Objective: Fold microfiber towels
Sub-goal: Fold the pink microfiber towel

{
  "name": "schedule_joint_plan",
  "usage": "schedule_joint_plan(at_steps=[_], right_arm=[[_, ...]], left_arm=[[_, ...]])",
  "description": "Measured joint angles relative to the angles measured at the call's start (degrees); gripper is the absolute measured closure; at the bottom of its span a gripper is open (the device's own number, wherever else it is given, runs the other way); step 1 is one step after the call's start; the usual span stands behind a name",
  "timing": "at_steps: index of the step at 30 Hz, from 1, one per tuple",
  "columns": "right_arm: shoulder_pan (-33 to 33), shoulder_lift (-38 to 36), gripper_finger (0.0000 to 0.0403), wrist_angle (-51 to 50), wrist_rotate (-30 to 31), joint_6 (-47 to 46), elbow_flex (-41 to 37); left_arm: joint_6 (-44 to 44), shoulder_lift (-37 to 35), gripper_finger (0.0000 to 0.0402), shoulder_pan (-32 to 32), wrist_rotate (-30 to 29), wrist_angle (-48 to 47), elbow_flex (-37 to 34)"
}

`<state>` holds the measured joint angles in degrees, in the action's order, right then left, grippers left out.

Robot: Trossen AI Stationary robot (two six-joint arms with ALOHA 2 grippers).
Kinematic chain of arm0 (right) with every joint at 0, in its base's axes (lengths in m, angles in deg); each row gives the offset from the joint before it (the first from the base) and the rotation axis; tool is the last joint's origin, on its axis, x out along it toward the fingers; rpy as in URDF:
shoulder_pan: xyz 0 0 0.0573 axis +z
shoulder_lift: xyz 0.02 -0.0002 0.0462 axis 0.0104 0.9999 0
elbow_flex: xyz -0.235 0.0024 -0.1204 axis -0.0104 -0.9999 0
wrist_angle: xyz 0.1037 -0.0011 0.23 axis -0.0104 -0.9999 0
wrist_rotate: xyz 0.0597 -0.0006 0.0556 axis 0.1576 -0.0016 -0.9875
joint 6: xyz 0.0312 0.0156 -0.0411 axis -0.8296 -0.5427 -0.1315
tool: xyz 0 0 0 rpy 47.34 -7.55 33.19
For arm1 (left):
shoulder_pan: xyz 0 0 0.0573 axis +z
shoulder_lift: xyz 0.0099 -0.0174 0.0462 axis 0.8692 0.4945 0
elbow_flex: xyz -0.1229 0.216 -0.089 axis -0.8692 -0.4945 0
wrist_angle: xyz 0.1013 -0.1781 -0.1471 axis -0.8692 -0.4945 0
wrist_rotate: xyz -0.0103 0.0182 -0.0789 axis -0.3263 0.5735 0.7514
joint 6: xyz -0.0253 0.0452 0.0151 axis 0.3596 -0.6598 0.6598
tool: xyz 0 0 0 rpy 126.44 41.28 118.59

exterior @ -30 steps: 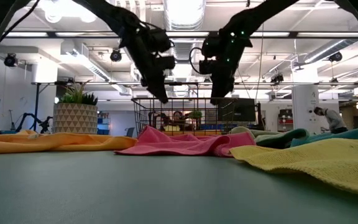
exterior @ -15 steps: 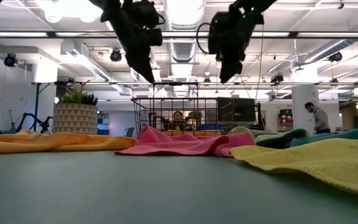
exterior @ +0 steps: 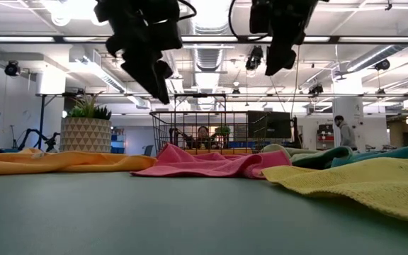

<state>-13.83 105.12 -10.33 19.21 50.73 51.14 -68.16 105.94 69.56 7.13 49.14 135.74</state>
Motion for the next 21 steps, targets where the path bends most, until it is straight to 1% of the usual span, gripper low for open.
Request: schedule_joint_plan(at_steps=[6,9,11,15,21], right_arm=[[7.7,-3.3,0.0235,7.5,5.3,-10.0,-6.9],[10.9,-3.7,0.0238,10.4,7.4,-12.9,-9.2],[12.7,-3.7,0.024,11.9,8.7,-14.7,-10.6],[15.1,-3.0,0.0241,14.2,9.8,-17.8,-12.5],[16.7,-3.0,0.0244,17.9,10.3,-19.4,-14.9]], left_arm=[[0.1,0.1,0.021,-6.0,-1.3,7.8,-5.7],[0.1,0.6,0.021,-8.0,-2.9,11.9,-7.6],[0.1,1.0,0.021,-9.2,-3.3,12.9,-8.8],[1.0,3.3,0.021,-11.5,-3.5,14.0,-9.6],[3.5,7.4,0.0211,-13.2,-4.1,17.6,-10.1]])
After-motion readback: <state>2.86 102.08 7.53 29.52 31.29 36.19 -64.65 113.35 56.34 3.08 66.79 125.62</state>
